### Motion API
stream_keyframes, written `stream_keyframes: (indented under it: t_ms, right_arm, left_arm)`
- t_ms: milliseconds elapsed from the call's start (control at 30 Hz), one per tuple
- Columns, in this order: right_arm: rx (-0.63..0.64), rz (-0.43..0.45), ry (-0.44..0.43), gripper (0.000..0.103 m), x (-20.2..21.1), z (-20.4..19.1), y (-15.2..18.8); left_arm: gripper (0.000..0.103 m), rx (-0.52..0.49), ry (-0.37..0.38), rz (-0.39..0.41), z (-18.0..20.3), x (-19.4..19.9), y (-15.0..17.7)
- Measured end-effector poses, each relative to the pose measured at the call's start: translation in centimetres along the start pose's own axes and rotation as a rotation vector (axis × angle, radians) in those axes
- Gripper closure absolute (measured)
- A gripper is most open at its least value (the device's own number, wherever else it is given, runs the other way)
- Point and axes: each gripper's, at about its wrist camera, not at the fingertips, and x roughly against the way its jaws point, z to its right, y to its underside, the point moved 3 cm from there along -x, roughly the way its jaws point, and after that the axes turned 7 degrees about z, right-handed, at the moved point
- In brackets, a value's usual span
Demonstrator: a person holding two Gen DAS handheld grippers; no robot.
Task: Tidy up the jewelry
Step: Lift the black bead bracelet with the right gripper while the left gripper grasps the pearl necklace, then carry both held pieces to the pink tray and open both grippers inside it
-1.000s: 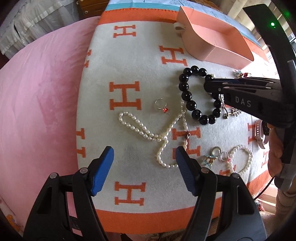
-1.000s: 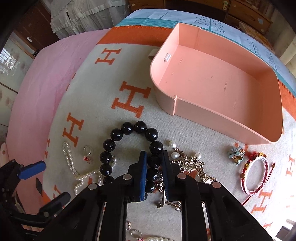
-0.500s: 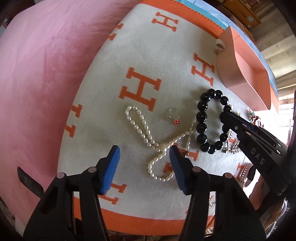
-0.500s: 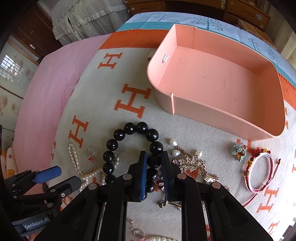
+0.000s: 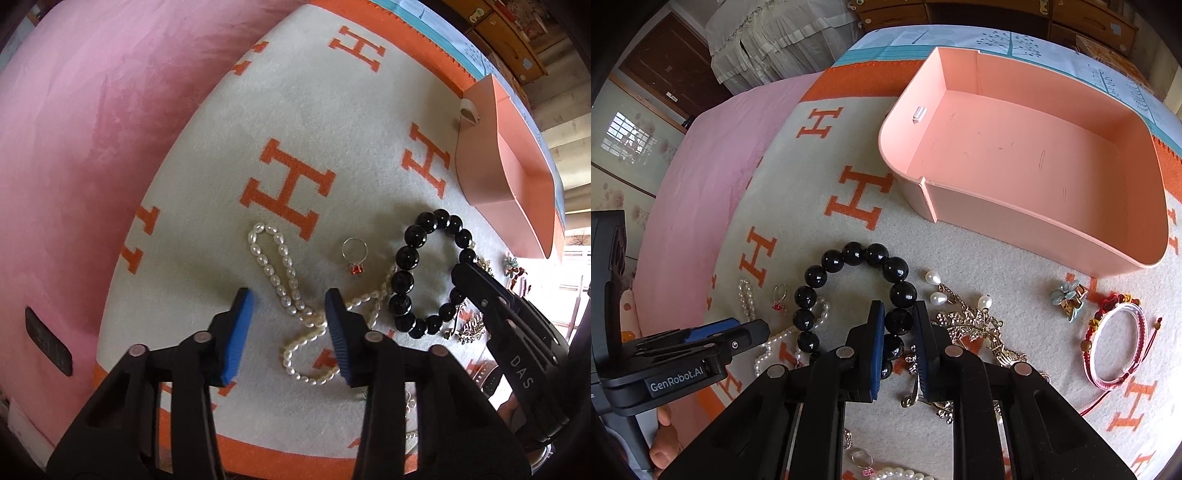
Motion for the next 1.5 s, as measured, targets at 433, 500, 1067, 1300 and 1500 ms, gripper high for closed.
stream_keyframes:
  t_ms: [433,500,1067,1300,1500]
  right_arm:
    - [-0.027,0.006,-0.071,0.088,0.8,1.8,0.6]
    - [-0.025,0.010,-0.070,0.088,1.0,2.0,0.7]
    - [-0.001,0.240,-0.129,0.088,12.8,-0.7,-0.8]
    - [0.009,0.365,-0.104,0.088,20.1,-1.2,-3.0]
    - [-0.021,0.432,-0.048,0.088,23.7,0.1,-5.4]
  left_arm:
    - [0.100,-0.071,0.026,0.093,2.6,2.6,-0.5]
    - [0.100,-0.081,0.039,0.116,2.6,3.9,-0.3]
    - [0.100,-0.205,0.167,0.395,3.7,19.4,-1.2]
    - [0.100,-0.263,0.212,0.517,7.1,26.5,-2.1]
    - [0.100,-0.298,0.272,0.607,10.6,31.0,-2.9]
